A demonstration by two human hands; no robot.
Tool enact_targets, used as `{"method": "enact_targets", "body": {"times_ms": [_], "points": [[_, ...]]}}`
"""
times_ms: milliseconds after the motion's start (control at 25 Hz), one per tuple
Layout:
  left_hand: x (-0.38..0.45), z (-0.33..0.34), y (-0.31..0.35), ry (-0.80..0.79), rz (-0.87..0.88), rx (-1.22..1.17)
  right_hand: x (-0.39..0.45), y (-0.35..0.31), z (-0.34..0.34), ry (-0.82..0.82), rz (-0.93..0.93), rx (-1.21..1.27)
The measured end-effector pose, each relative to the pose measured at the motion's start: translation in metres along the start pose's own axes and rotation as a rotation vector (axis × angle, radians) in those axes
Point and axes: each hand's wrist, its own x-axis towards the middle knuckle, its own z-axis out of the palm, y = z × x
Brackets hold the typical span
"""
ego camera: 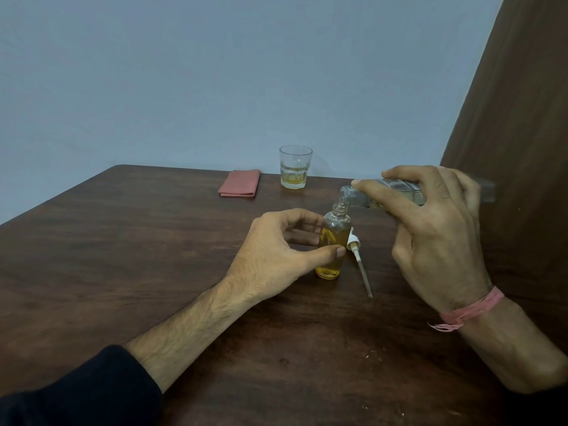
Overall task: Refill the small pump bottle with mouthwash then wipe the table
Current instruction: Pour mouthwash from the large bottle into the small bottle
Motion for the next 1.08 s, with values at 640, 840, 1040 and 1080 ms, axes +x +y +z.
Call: {"method": "enact_targets", "body": {"times_ms": [640, 840, 1040, 1080], "points": [[0.001, -0.001, 0.000, 0.019, 0.007, 0.055, -0.006, 0.002, 0.007, 0.011, 0.156, 0.243], [0.000, 0.000, 0.001, 0.024, 0.018, 0.067, -0.005, 0.008, 0.010, -0.052, 0.318, 0.468], [-0.001, -0.001, 0.002, 0.031, 0.021, 0.080, -0.005, 0.020, 0.017, -0.077, 0.730, 1.046], [-0.001, -0.002, 0.001, 0.036, 0.020, 0.089, -0.004, 0.025, 0.020, -0.057, 0.788, 1.111]]}}
